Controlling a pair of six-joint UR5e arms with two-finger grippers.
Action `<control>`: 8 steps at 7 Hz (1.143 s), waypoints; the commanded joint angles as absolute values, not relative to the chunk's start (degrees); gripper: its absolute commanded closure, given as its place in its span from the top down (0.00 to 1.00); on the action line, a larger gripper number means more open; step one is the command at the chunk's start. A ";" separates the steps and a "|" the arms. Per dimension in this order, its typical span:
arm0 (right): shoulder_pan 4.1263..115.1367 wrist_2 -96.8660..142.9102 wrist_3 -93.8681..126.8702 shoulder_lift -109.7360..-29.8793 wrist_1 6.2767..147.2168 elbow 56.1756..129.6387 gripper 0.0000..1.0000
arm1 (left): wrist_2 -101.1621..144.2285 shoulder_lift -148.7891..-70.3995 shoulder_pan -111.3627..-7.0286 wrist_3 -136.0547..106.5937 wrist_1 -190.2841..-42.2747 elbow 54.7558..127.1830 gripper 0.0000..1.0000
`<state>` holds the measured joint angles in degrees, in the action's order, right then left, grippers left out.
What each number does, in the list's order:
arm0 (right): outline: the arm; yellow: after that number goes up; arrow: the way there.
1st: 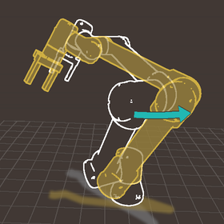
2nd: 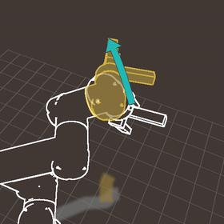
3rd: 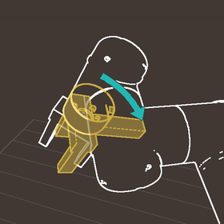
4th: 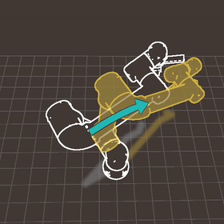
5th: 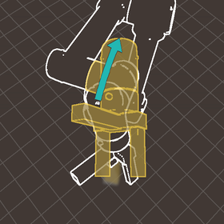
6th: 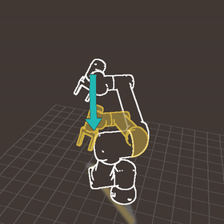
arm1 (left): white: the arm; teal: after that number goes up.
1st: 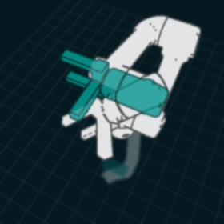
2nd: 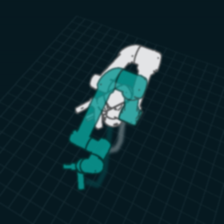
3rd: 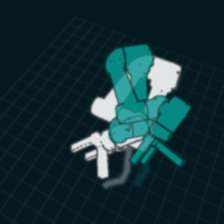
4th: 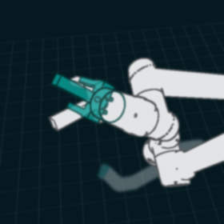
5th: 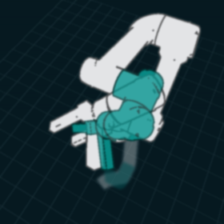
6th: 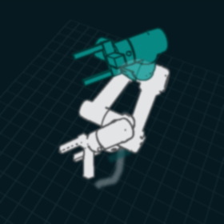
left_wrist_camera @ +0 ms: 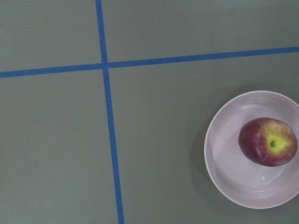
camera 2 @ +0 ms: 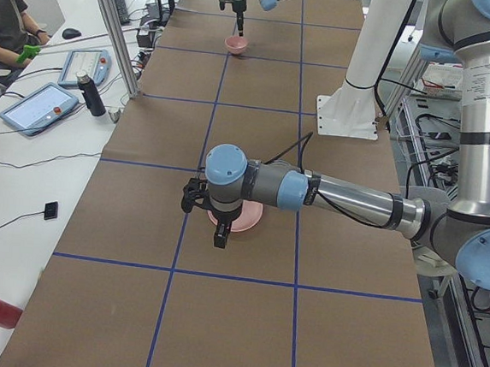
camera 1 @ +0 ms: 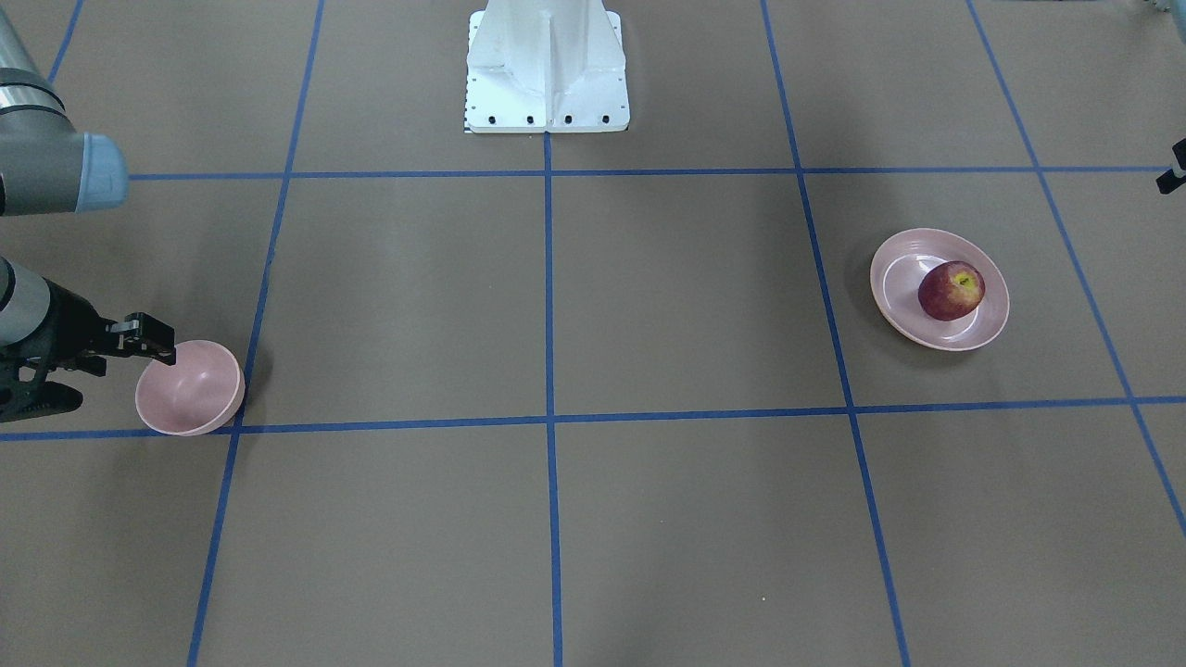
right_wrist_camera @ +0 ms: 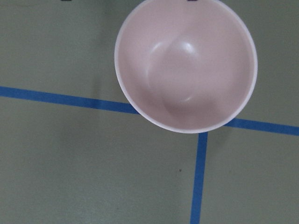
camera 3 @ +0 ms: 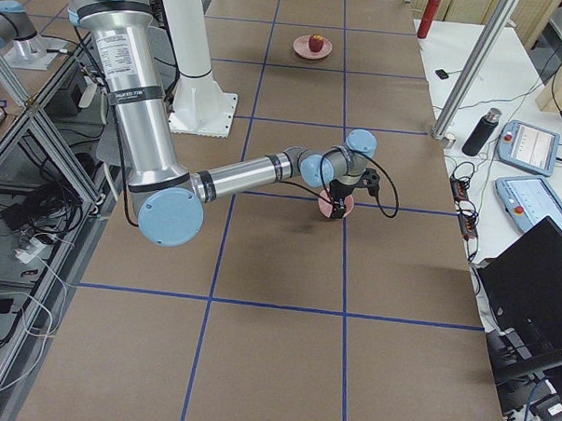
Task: Move apple from plate to bowl
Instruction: 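Reach the right gripper to the pink bowl and grasp its rim, then slide the pink bowl with the right gripper toward the table center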
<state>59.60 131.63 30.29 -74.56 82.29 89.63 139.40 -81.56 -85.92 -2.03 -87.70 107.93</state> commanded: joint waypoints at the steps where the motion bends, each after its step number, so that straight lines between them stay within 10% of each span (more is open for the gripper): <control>1: 59.24 130.43 30.50 -74.18 73.37 83.37 1.00 | 139.39 -81.56 -85.87 -2.11 -87.80 107.93 0.98; 3: 58.63 130.43 33.80 -74.18 66.37 80.24 1.00 | 139.39 -81.65 -85.87 -2.02 -87.80 107.93 0.98; 4: 57.06 130.26 39.06 -74.18 65.14 80.42 0.78 | 139.39 -81.65 -85.87 -1.93 -87.80 107.93 0.98; 5: 57.04 130.34 39.28 -74.27 63.21 80.25 0.01 | 139.31 -81.65 -85.87 -1.93 -87.80 107.93 0.98; 8: 57.13 130.52 41.48 -73.66 63.02 81.47 0.00 | 139.31 -81.56 -85.87 -2.02 -87.80 107.84 0.98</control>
